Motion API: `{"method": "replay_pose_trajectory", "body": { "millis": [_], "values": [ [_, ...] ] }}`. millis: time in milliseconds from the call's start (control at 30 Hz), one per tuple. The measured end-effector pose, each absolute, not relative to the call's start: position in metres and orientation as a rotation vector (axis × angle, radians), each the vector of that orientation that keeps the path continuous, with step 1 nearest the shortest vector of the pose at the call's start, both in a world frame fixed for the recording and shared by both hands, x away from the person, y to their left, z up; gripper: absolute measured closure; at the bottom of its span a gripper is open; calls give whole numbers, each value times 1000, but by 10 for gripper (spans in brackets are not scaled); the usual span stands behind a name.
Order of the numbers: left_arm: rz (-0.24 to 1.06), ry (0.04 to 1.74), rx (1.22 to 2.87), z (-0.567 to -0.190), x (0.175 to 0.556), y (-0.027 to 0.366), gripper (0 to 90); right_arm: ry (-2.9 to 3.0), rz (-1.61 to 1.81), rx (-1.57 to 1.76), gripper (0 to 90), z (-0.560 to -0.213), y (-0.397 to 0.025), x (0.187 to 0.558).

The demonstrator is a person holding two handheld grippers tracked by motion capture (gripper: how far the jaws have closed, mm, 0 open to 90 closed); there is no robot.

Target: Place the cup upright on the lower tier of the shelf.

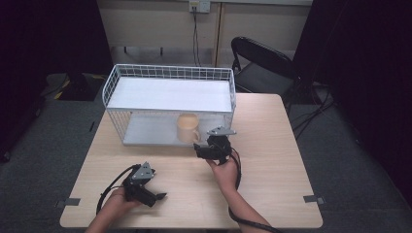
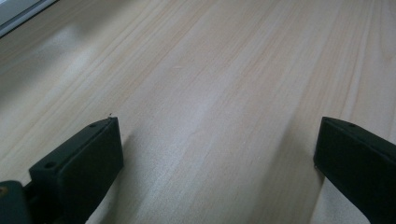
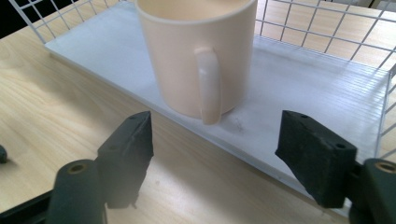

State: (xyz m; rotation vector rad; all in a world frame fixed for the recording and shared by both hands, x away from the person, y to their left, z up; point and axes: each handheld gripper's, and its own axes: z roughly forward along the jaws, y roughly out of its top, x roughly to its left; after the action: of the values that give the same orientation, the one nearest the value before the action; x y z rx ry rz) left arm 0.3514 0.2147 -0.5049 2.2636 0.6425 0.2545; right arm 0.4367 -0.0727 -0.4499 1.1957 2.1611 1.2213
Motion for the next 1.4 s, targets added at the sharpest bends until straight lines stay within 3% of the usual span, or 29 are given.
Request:
{"method": "replay_pose_trajectory", "body": {
  "millis": [1400],
  "values": [
    [256,644,2263,-505,351,215,8,2235,1281,1074,143,-445,-113,402]
  ]
}}
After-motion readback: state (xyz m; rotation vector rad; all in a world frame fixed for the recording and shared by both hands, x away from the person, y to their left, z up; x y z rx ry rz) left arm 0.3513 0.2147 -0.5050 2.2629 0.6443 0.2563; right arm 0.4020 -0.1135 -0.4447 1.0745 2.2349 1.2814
